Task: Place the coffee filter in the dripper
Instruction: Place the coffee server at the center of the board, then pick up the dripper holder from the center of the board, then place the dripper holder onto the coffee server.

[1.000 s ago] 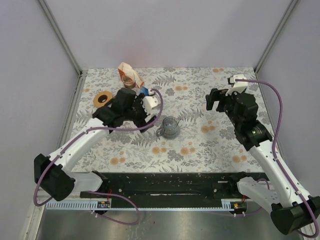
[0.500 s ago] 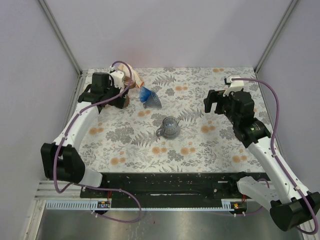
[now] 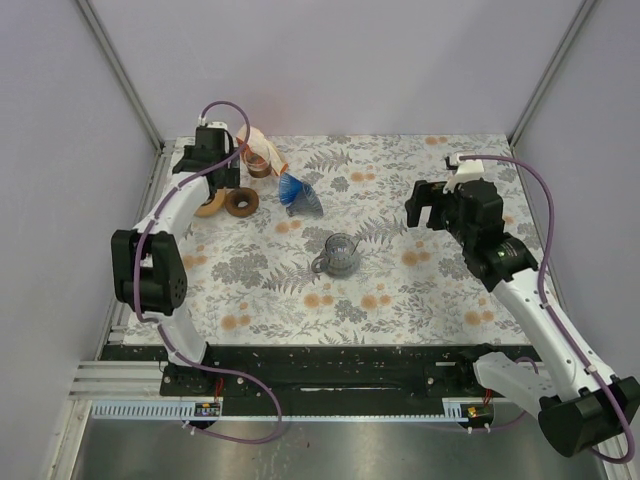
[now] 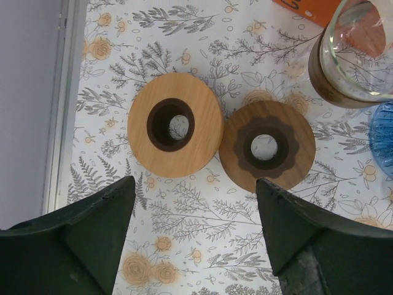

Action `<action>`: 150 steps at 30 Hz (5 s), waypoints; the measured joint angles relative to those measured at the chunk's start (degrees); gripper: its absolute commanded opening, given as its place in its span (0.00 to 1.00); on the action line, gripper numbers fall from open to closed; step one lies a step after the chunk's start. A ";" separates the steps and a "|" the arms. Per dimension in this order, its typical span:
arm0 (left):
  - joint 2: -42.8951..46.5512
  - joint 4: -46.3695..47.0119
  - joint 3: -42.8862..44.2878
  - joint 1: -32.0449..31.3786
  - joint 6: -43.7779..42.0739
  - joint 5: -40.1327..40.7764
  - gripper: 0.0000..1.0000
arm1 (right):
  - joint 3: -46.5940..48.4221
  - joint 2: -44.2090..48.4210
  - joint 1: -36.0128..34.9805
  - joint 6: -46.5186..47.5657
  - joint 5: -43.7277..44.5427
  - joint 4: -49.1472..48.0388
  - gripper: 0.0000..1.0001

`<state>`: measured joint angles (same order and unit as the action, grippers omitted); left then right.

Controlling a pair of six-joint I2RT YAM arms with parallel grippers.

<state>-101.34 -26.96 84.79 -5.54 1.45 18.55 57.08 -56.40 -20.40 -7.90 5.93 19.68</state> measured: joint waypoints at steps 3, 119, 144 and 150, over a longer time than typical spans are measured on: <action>-1.57 0.96 0.48 -0.09 0.42 -0.35 0.71 | 0.02 -0.94 0.00 -0.02 0.00 0.02 0.99; -16.94 -30.38 23.12 -36.92 -4.35 -20.79 0.06 | -1.42 -14.97 9.53 -10.36 -27.76 1.16 0.99; -11.58 -28.28 23.17 -33.70 -6.14 -21.59 0.79 | -1.42 -14.80 9.53 -9.88 -29.16 1.16 1.00; -8.94 -23.85 26.49 -25.14 -1.57 -16.35 0.79 | -1.42 -14.78 9.53 -9.86 -29.14 1.16 0.99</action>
<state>-110.28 -50.81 111.28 -30.68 -0.12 2.20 55.66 -71.18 -10.87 -17.76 -23.20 20.84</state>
